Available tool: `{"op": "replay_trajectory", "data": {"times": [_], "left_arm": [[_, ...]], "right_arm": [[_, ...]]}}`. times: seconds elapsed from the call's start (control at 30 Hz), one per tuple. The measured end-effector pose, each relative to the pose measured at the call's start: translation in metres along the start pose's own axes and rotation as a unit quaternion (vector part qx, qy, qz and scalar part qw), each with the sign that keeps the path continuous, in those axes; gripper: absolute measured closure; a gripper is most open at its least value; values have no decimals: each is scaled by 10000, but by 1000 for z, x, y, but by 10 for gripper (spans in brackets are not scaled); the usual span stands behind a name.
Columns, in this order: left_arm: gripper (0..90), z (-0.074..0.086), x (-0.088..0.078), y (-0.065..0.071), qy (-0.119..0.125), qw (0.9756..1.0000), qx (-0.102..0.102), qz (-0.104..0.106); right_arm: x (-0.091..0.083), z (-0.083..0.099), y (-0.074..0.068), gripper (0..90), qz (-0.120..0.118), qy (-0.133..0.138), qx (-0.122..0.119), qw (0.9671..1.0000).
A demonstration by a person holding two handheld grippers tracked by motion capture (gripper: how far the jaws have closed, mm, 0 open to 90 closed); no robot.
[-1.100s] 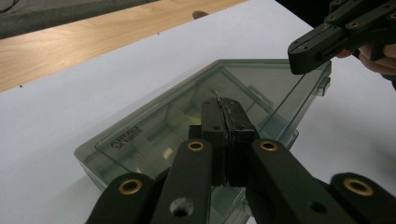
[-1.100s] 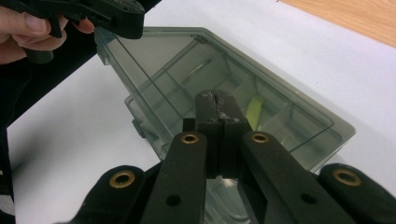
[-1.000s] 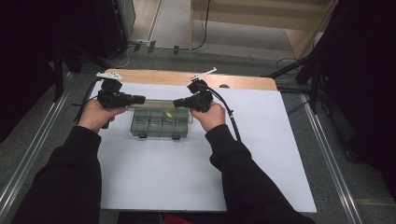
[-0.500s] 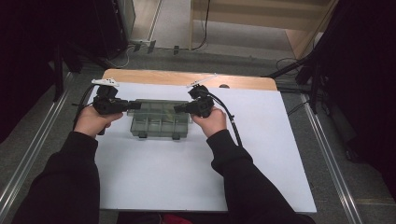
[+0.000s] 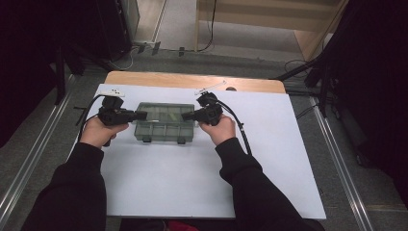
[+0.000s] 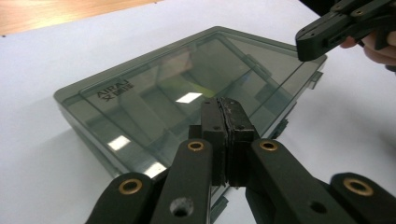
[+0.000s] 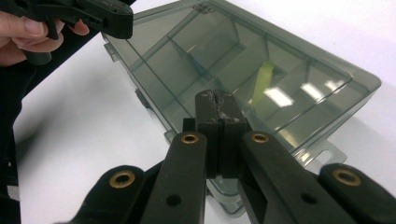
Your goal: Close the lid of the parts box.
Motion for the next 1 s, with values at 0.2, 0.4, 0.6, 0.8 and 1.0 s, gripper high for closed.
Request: {"op": "replay_trajectory", "data": {"times": [0.2, 0.4, 0.6, 0.8, 1.0], "left_arm": [[890, 6, 4, 3, -57, 10000, 37, -3], [890, 11, 4, 5, -13, 10000, 70, -14], [890, 16, 3, 3, -5, 10000, 46, -41], [890, 23, 8, 1, -55, 9999, 81, -50], [889, 29, 10, 0, -91, 9999, 32, -65]], "right_arm": [[3, 5, 0, 900, 27, -58, -4, 10000], [6, 11, 0, 900, 75, -88, -4, 9999], [9, 16, -4, 900, 94, -89, -68, 9999], [14, 21, -3, 900, 95, -168, -42, 9998], [17, 25, 0, 900, 107, -215, 7, 9997]]}}
Point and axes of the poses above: each handheld gripper's, and its own axes: x roughly forward along the jaws, z roughly out of its underside, y roughly to its right, the point moved 5 cm from there along x, roughly forward along the jaws, and after that the axes turned 1 degree about x, right-handed, at the moved point
